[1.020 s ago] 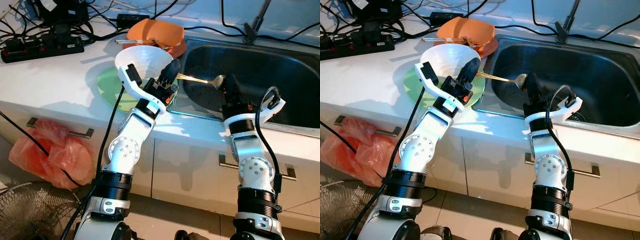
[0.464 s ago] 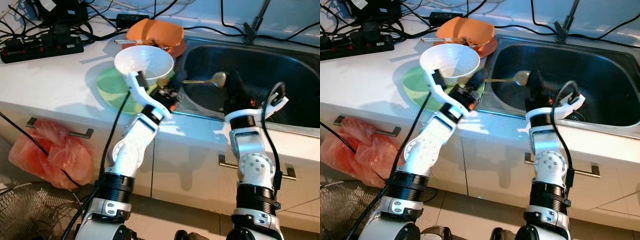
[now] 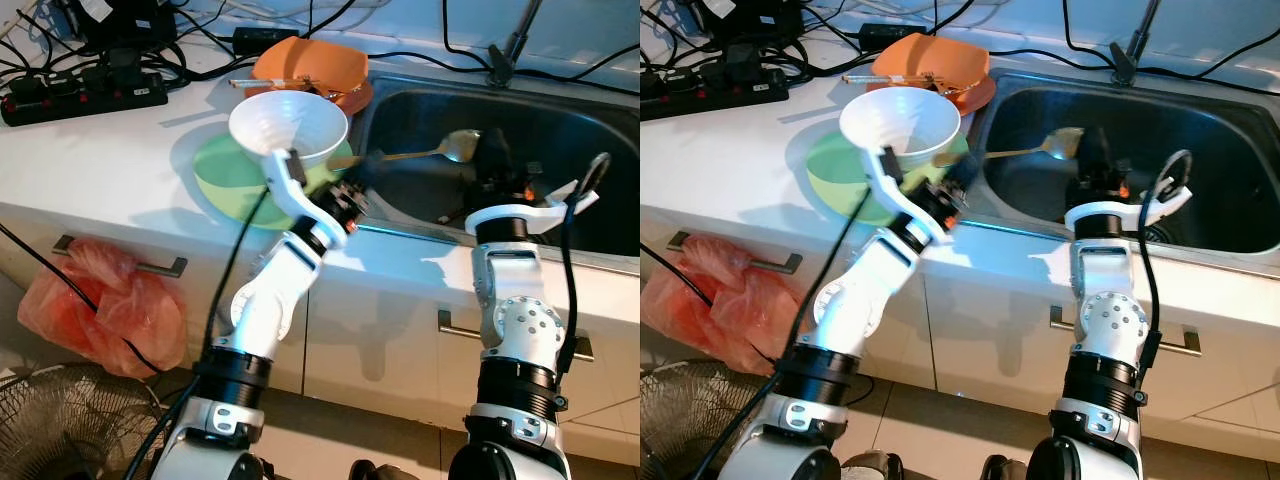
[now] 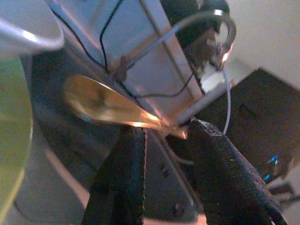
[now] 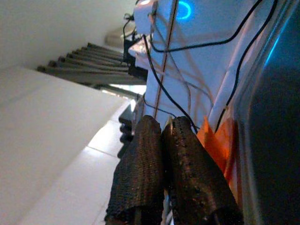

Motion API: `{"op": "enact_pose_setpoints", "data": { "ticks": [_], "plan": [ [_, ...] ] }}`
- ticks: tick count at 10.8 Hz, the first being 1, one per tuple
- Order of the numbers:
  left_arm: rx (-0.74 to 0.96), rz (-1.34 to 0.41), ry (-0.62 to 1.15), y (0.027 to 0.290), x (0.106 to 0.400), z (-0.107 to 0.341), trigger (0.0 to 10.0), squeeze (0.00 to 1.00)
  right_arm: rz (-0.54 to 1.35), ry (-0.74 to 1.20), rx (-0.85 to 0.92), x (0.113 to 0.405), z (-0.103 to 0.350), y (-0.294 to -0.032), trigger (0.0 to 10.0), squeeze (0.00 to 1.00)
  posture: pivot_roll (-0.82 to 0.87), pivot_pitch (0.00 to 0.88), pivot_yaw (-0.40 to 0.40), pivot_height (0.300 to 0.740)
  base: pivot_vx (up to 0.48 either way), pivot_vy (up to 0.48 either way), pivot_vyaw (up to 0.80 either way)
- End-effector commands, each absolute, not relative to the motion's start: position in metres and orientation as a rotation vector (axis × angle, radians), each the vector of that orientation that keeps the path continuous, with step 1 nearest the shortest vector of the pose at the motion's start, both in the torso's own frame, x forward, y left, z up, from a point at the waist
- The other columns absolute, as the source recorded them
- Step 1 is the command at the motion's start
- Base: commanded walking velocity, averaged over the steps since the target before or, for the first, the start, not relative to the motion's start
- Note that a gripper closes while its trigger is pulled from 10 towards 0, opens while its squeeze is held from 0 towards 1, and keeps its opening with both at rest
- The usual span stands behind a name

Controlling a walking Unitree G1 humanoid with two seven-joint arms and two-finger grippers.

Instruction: Kitchen organization

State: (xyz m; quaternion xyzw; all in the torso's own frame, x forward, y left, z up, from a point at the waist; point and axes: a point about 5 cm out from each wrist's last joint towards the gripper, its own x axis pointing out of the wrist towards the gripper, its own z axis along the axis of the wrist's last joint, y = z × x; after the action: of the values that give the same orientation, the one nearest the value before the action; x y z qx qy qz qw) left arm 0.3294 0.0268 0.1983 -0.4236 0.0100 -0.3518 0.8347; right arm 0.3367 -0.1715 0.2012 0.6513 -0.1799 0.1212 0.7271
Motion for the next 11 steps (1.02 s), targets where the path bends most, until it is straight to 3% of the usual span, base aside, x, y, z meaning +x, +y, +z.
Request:
{"op": "enact_pose_setpoints", "data": {
  "ticks": [1,7,10,11],
  "plan": [
    [-0.949,-0.839,0.012,-0.004,0.316,0.208,10.0,0.00,0.242,-0.397,1.459,0.339,0.202,-0.174,0.0,0.00,0.15,0.106,-0.017,0.740,0.000,0.000,0.00],
    [-0.375,-0.908,-0.026,-0.019,0.306,0.206,10.0,0.00,0.155,-0.462,1.476,0.343,0.209,-0.190,0.0,0.00,0.16,0.098,-0.019,0.740,0.000,0.000,0.00],
    [-0.134,-0.838,-0.029,-0.011,0.311,0.191,10.0,0.00,0.114,-0.508,1.381,0.344,0.216,-0.205,0.0,0.00,0.16,0.102,-0.020,0.740,0.000,0.000,0.00],
    [-0.089,-0.803,-0.037,-0.004,0.315,0.186,10.0,0.00,0.101,-0.497,1.315,0.346,0.215,-0.206,4.2,0.00,0.16,0.103,-0.021,0.740,0.000,0.000,0.00]
  ]
}}
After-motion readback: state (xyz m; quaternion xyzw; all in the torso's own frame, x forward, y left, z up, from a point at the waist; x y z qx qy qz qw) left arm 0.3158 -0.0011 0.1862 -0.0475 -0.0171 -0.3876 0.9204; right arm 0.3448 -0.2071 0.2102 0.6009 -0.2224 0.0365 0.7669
